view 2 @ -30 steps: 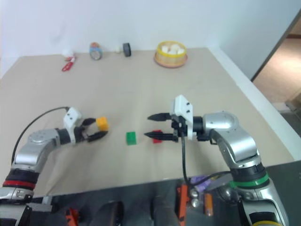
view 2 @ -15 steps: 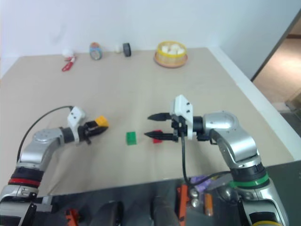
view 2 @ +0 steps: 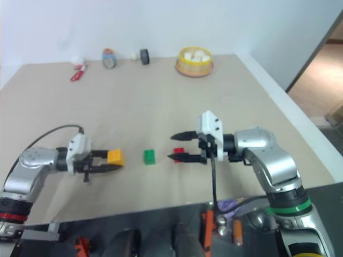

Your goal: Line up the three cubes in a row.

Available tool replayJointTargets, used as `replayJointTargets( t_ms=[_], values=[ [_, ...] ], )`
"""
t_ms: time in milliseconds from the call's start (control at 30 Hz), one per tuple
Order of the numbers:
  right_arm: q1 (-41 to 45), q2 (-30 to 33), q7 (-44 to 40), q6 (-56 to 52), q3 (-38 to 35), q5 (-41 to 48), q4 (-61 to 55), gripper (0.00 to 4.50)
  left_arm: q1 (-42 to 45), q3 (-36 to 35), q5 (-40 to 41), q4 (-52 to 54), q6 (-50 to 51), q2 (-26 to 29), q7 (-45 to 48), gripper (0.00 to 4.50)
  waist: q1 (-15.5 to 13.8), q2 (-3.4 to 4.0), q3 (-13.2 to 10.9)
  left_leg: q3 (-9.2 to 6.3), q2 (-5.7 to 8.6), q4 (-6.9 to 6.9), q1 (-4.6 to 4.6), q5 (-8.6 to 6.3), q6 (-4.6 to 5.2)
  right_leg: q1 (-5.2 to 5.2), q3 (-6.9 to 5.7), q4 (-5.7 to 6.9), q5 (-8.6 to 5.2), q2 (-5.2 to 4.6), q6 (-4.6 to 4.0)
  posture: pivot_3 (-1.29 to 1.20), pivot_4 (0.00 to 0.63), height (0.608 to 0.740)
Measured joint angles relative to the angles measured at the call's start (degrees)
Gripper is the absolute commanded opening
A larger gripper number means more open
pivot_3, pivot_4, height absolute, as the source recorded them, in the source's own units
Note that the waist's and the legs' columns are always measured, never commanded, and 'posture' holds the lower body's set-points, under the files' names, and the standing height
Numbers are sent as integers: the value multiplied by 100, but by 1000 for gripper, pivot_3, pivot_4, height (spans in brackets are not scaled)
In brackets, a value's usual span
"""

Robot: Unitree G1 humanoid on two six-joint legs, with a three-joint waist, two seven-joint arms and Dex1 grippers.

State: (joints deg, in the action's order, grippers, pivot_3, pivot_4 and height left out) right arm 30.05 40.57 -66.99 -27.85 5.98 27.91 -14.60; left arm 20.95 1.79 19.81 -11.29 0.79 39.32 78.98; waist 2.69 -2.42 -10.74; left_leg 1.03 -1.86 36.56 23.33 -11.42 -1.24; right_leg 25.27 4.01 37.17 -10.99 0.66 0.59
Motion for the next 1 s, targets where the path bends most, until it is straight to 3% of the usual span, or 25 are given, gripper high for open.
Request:
replayJointTargets(
  t_ms=[367,1000],
  values=[
    [-94,66,103,-112,-38,46,-228,2787,901,363,-362,-1473,-838,-504,430,1324,4,0,0,-1,0,-1,4,-1,1,1,1,0,13,2,23,0,150,740],
    [-297,296,197,-227,-232,122,-382,2787,1123,447,-536,-2496,-1618,-458,877,1324,7,0,0,-1,-6,-1,-3,0,3,1,1,3,8,8,12,0,150,740]
  ],
)
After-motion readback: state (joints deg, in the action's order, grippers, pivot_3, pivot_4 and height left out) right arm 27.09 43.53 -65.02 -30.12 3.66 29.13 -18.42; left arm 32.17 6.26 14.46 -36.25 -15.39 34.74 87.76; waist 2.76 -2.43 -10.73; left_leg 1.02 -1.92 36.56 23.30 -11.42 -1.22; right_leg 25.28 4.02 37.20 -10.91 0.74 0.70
